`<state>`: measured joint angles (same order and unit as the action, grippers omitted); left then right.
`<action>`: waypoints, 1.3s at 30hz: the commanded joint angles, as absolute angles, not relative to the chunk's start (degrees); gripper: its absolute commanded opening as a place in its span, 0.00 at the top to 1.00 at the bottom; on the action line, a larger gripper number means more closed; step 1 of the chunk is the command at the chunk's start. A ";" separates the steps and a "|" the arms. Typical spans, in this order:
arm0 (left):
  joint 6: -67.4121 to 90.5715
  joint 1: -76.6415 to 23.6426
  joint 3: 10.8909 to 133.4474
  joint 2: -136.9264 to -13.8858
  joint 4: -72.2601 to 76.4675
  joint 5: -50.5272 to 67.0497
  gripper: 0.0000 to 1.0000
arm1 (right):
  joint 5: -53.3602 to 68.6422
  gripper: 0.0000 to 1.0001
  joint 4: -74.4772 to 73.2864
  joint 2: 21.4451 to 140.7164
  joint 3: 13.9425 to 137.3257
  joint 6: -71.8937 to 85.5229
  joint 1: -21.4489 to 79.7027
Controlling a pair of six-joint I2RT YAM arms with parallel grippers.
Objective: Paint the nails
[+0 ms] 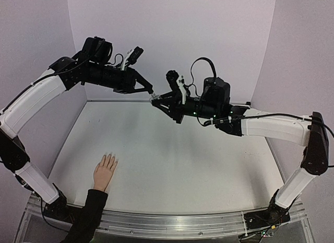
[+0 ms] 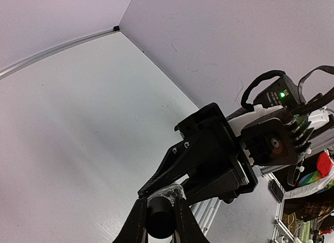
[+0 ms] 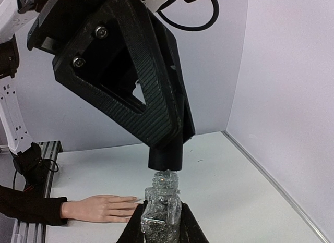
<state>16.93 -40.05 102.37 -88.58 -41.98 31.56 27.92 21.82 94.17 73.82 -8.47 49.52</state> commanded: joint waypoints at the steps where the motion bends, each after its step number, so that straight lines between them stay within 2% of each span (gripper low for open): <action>1: 17.51 -40.09 104.58 -87.00 -39.89 30.04 1.00 | 28.42 1.00 24.69 94.04 73.85 -8.17 49.32; 39: 16.10 -40.12 105.55 -85.06 -41.57 26.45 1.00 | 29.13 1.00 25.34 94.13 72.88 -8.10 49.37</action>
